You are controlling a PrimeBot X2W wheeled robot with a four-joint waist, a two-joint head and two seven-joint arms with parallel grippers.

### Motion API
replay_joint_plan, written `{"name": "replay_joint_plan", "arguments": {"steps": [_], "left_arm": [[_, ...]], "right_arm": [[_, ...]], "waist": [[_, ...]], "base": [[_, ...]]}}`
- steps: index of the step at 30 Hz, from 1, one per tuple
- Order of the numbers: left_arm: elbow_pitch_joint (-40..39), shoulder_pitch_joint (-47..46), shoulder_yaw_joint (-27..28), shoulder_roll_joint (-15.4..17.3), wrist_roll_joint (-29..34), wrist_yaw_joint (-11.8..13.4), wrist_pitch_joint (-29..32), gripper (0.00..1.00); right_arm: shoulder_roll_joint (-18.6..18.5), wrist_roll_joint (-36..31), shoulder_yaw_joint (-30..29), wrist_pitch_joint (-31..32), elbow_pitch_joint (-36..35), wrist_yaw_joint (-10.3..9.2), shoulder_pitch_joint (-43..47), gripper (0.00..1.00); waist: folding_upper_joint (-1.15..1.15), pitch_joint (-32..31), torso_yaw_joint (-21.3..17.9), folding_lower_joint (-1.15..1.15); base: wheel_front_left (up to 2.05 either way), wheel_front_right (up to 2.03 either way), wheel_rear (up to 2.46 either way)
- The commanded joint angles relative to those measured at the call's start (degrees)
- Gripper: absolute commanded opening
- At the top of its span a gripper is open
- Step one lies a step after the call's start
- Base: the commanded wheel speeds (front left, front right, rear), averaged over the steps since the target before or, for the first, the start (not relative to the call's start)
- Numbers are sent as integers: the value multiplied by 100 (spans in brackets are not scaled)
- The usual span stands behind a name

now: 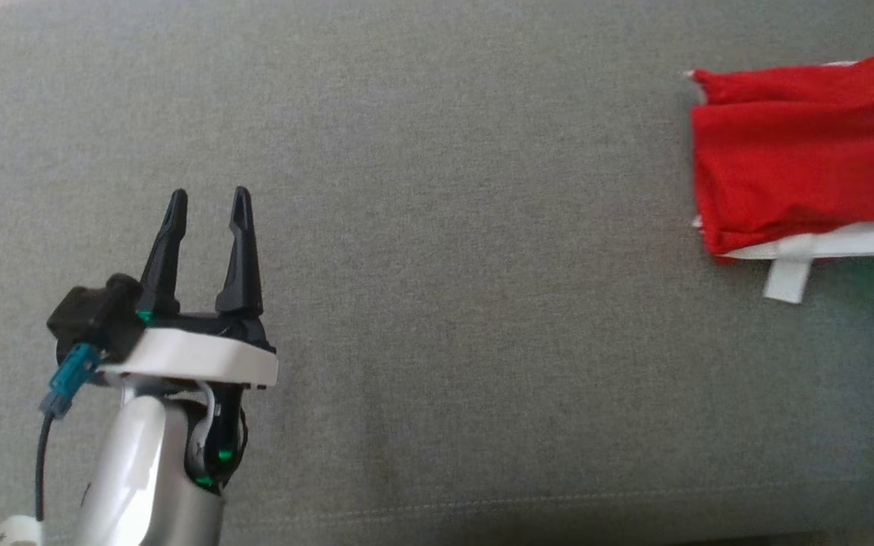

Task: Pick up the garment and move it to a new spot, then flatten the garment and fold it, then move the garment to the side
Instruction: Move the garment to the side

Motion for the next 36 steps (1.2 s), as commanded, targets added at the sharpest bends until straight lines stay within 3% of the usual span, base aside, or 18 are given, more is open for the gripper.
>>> {"name": "replay_joint_plan", "arguments": {"steps": [1, 8, 14, 15, 16, 26, 36], "left_arm": [[-199, -205, 134, 59, 57, -20, -30, 100], [-207, -287, 102, 59, 33, -50, -30, 100], [-180, -318, 116, 59, 58, -79, -30, 100], [-176, -327, 115, 59, 62, -82, -30, 100], [-171, -338, 117, 59, 65, -85, -30, 100], [-103, -355, 143, 59, 78, -109, -30, 100], [-146, -203, 217, 59, 55, -75, -30, 100]], "right_arm": [[-251, -104, -94, 72, -194, -5, -38, 0], [-301, -835, -1070, 526, -359, -5, 205, 0], [139, -1291, -1915, 708, -668, -5, 506, 0], [199, -1359, -2031, 718, -729, -5, 544, 59], [275, -1398, -2156, 727, -780, -5, 571, 100], [954, -1847, -2619, 534, -1538, -5, 635, 100], [2194, -1244, -2291, -96, -2199, -5, 772, 100]], "waist": [[0, 58, 20, 0], [0, 280, 106, 0], [0, 380, 116, 0], [0, 388, 113, 0], [0, 392, 110, 0], [0, 246, 58, 0], [0, -299, 70, 0]], "base": [[0, 0, 0], [0, 0, 0], [0, 0, 0], [0, 0, 0], [0, 0, 0], [0, 0, 0], [0, 0, 0]]}}
